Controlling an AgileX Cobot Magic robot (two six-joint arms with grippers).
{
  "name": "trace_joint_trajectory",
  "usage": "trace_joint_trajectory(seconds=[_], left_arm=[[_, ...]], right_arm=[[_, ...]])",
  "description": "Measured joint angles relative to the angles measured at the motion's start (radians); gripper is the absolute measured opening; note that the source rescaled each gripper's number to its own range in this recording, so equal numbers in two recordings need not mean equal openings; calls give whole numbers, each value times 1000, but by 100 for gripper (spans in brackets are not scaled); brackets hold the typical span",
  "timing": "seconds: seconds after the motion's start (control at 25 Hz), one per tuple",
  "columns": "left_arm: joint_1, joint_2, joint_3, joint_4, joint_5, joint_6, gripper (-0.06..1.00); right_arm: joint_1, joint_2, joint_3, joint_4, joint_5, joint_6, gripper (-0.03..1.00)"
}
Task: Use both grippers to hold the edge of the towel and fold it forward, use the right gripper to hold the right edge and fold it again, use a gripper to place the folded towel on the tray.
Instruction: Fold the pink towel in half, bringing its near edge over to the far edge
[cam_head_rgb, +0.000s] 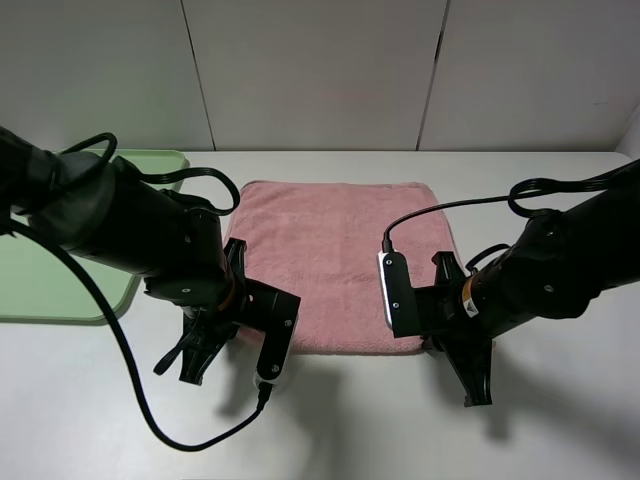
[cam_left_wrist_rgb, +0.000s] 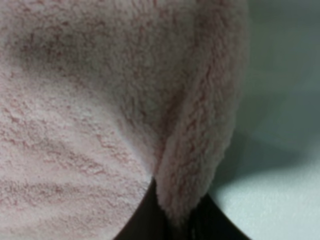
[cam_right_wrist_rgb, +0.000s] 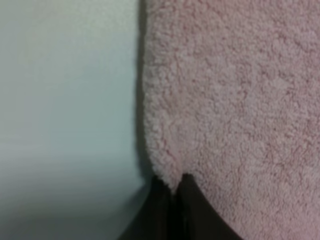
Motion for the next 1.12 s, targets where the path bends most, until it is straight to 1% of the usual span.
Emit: trace_joint_trajectory(seconds=[0.16, 0.32, 0.88, 1.12], left_arm=[[1, -7, 0, 0, 3, -1, 1], [1, -15, 2, -3, 19, -4, 1], [1, -116, 9, -44, 129, -32, 0], [-3, -177, 9, -48, 173, -59, 0]], right_arm=[[0, -5, 0, 7, 3, 0, 0], [0, -50, 3, 18, 27, 1, 0], [0, -201, 6, 33, 113, 23, 0], [0, -260, 6, 46, 147, 41, 0]])
